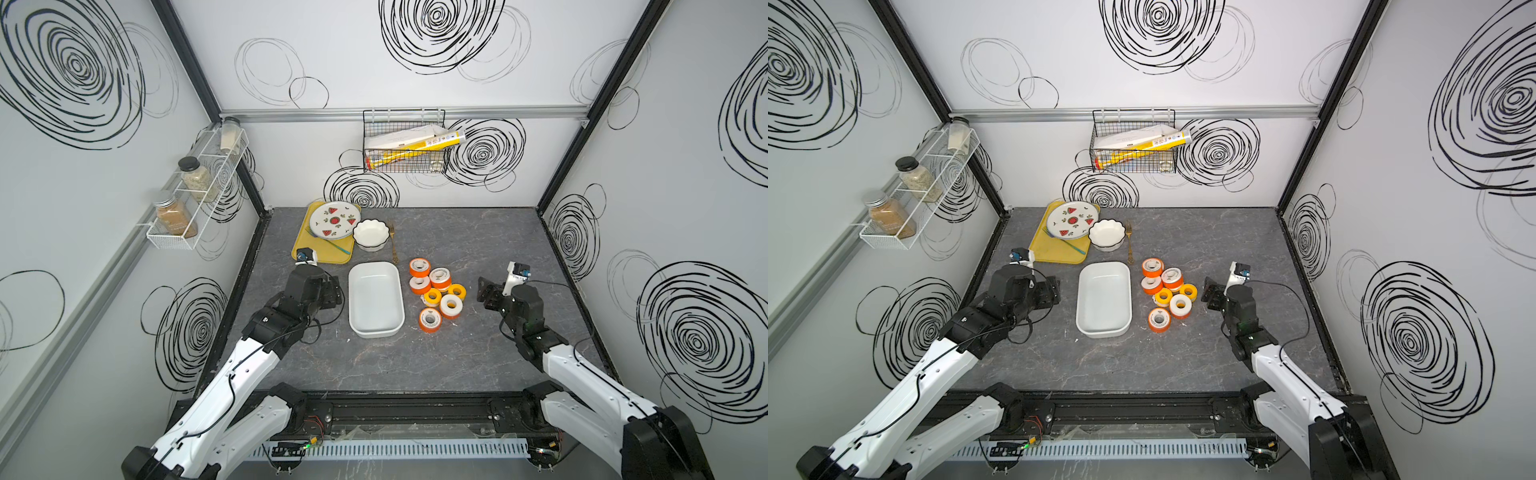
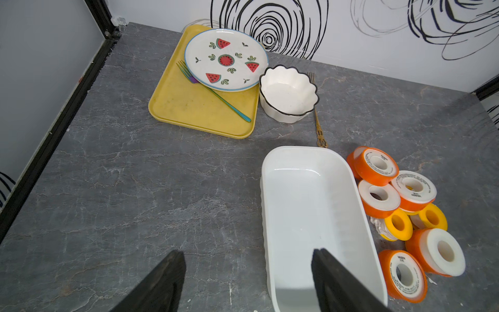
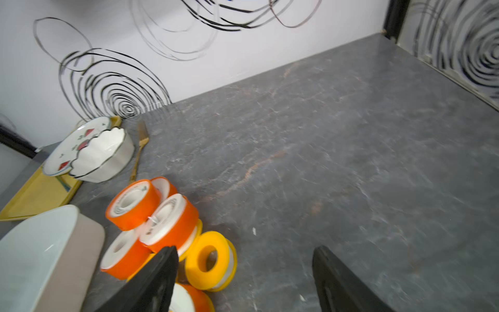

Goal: Put the sealing tape into the storage box
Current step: Pick up the sealing tape at the center of the board.

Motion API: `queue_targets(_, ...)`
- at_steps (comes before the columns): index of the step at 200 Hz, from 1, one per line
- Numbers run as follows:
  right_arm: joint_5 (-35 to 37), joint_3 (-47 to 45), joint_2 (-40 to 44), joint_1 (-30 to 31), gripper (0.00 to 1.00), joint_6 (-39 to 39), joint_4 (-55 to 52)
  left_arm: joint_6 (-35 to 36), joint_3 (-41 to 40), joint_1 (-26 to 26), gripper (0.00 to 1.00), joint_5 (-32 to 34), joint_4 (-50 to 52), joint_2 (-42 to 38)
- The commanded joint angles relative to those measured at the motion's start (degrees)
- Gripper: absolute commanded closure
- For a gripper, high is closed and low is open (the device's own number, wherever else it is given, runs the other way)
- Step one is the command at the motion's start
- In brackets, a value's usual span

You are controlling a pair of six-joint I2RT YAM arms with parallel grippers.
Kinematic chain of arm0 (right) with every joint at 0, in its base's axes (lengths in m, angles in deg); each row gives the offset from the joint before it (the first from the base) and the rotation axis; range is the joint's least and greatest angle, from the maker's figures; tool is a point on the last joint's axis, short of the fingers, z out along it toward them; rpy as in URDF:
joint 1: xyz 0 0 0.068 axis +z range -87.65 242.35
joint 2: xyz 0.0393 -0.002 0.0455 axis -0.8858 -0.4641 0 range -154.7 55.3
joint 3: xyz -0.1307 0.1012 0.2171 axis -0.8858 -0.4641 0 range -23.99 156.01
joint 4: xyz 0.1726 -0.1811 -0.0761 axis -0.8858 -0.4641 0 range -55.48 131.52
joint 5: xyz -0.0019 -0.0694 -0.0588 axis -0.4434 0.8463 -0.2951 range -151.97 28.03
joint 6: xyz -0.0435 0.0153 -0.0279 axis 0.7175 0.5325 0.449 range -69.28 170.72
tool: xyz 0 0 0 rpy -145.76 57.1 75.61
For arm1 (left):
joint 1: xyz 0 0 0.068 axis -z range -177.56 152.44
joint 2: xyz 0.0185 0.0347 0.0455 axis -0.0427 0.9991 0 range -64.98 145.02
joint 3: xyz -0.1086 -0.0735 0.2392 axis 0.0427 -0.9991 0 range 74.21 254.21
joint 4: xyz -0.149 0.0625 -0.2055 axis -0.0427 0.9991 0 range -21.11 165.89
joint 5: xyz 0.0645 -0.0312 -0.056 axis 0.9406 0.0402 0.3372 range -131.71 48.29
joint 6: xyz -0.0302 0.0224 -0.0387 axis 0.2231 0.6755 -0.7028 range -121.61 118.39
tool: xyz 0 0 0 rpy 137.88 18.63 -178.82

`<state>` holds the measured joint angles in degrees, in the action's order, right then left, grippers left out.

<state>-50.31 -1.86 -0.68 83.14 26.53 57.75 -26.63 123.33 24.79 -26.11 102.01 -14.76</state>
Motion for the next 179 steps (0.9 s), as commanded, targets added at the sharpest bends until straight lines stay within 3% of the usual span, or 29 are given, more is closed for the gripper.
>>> queue_targets(1, -0.3, 7.6, -5.3, 3.9, 0.15, 4.4, -7.3, 1.2, -0.4, -0.8, 0.2, -1.5, -1.7, 0.8)
queue_targets(50, -11.7, 30.4, -24.6, 7.0, 0.11, 9.0, -22.1, 1.5, -0.5, -2.4, 0.2, -2.7, -1.8, 1.2)
queue_targets(88, -11.7, 43.5, -36.2, 9.1, 0.0, 10.9, -28.7, 1.4, -0.5, -3.4, 0.2, -2.3, -1.7, 1.2)
queue_targets(143, -12.5, 57.9, -50.0, 10.3, 0.0, 12.2, -36.1, 1.4, -0.5, -3.6, 0.2, -2.4, -1.7, 1.5)
queue_targets(179, -9.7, 62.3, -55.3, 11.5, 0.0, 12.4, -37.9, 1.4, -0.6, -3.5, 0.2, -2.4, -1.7, 1.5)
